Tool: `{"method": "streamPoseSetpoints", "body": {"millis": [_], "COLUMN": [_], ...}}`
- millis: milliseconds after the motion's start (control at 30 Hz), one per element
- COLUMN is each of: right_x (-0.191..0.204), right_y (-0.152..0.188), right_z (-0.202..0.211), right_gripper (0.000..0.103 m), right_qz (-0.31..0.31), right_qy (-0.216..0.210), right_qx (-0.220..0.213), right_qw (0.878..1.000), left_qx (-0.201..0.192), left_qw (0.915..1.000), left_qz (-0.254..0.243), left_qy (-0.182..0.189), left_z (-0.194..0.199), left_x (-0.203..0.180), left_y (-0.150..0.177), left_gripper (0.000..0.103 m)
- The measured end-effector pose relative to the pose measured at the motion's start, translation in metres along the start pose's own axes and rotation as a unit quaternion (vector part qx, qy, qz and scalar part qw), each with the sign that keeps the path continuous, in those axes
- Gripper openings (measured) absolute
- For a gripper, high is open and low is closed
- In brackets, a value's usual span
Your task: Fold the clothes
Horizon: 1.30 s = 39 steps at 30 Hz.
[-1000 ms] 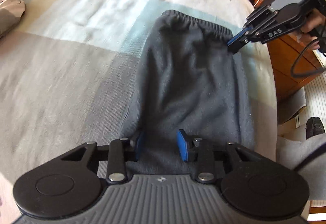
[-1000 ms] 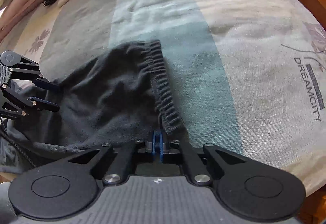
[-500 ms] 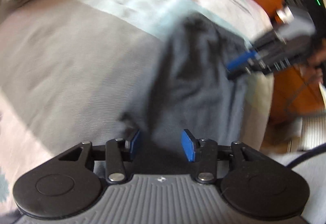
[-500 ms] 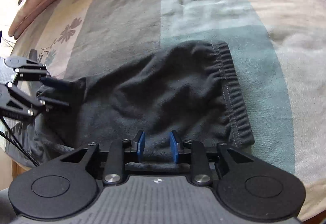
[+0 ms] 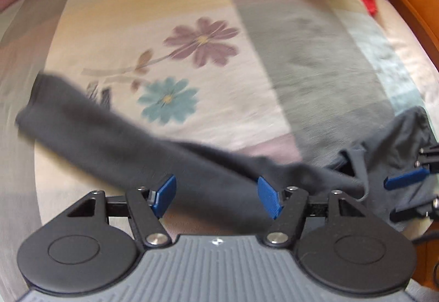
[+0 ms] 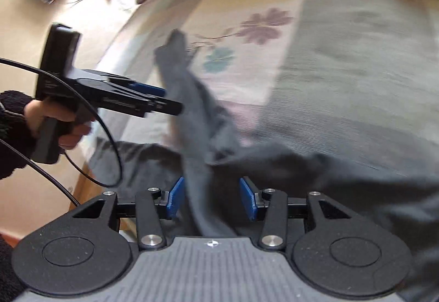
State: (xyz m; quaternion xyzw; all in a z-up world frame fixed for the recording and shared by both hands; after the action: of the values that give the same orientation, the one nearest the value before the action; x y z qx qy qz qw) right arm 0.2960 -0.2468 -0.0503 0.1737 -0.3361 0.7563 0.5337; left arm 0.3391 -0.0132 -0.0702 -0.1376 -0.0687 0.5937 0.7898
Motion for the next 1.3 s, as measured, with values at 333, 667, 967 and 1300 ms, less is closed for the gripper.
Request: {"method": "streamPoseSetpoints", "body": {"millis": [333,667,967,1300], "right_x": [0.050,0.056,0.051,0.027], "right_y": [-0.004,-0.003,-0.001,0.018], "right_z": [-0.060,-0.085,-0.081,-0.070], "right_gripper": [0.051,0.054,0.055,0.057], "right_qz": [0.046,0.009,0.077,0.111], "right_qy": [0.014,0.074,0.048,0.057], "right_qx": [0.047,0.036,0.027,0.004], "right_qw": [0.998,0.997,0.995,0.992], "left_qx": [0.004,-0.017,-0.079,-0.145], "left_qw": [0.9944,0.9809,0.9531,0.9270], "left_qz": [0.077,0.118,0.196,0.244], "left_qy": [0.072,0.154,0.216,0.246], "left_z": [-0.005,-0.023,-0.023,-0.011], "left_x": [0.042,0.058,0.056,0.039], "left_y": [0.026,0.038,0.053,0.067], "left_gripper": [0.066,0.071,0.072,0.071]}}
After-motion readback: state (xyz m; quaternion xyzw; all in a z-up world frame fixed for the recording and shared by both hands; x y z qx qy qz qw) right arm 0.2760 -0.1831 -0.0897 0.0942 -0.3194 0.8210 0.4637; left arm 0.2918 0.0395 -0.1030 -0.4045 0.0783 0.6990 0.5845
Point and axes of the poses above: each gripper's, at about its wrist camera, not at the fingertips, and z roughly against the way its jaws point, x to its left, y to its underside, the point moved 3 cm from there along -z, roughly the way its jaws point, and after that the axes turned 5 degrees about -z, right-handed, at the moved point
